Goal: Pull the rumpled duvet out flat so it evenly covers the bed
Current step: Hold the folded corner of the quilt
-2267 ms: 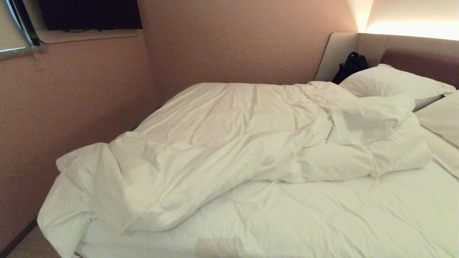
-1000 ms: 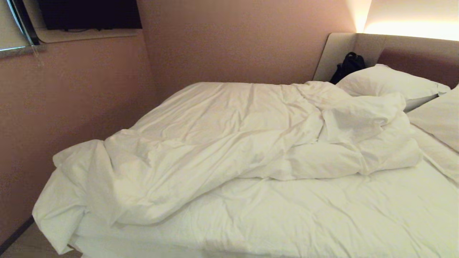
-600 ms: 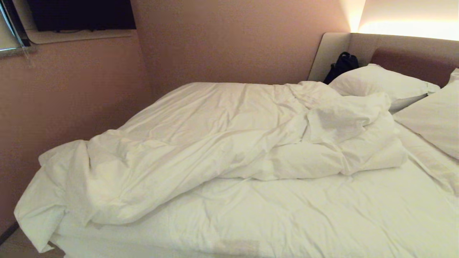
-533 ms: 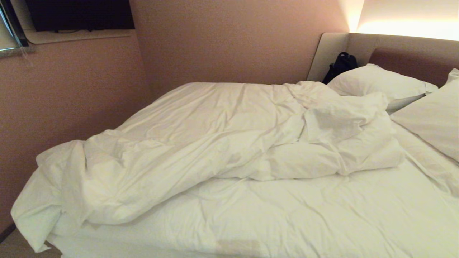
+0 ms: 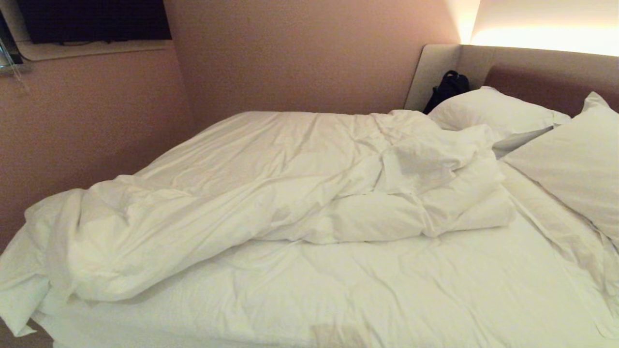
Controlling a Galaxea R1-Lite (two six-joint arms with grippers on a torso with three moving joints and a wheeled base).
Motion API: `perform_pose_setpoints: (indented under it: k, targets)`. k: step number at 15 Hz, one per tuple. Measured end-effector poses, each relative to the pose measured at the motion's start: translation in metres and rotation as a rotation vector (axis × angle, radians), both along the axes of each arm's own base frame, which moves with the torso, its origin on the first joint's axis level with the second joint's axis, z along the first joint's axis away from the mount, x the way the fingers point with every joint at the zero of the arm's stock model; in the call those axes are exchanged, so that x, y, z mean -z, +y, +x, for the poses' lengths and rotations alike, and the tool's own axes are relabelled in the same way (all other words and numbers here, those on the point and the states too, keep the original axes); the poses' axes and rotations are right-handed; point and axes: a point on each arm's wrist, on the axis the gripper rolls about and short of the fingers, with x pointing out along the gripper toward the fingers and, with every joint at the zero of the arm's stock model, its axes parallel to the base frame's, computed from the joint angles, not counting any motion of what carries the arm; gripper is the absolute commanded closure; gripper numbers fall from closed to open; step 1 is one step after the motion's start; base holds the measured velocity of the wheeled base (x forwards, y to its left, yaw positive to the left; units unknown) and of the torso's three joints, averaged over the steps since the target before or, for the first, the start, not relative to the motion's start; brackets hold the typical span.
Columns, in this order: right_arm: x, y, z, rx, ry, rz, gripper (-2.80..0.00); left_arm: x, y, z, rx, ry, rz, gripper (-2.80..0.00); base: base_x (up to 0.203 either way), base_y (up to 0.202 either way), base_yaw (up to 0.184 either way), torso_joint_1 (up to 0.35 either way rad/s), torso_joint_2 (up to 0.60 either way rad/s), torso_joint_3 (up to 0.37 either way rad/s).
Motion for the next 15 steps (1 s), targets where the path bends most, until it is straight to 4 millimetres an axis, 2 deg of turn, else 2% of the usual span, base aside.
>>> perform_pose_setpoints:
  k: [4,15]
  targets:
    - [0.0001,0.0000,0.0000,0.000,0.001,0.001,0.00,-0.0001,0.0000,0.0000,0.000,-0.001,-0.001,0.00,0.000,-0.126,0.001,0.000,0.00,0.002]
    - [0.0000,0.0000,0.0000,-0.001,0.000,0.000,0.00,-0.0002,0.0000,0.0000,0.000,-0.002,-0.002,0.00,0.000,0.000,0.000,0.000,0.00,0.000]
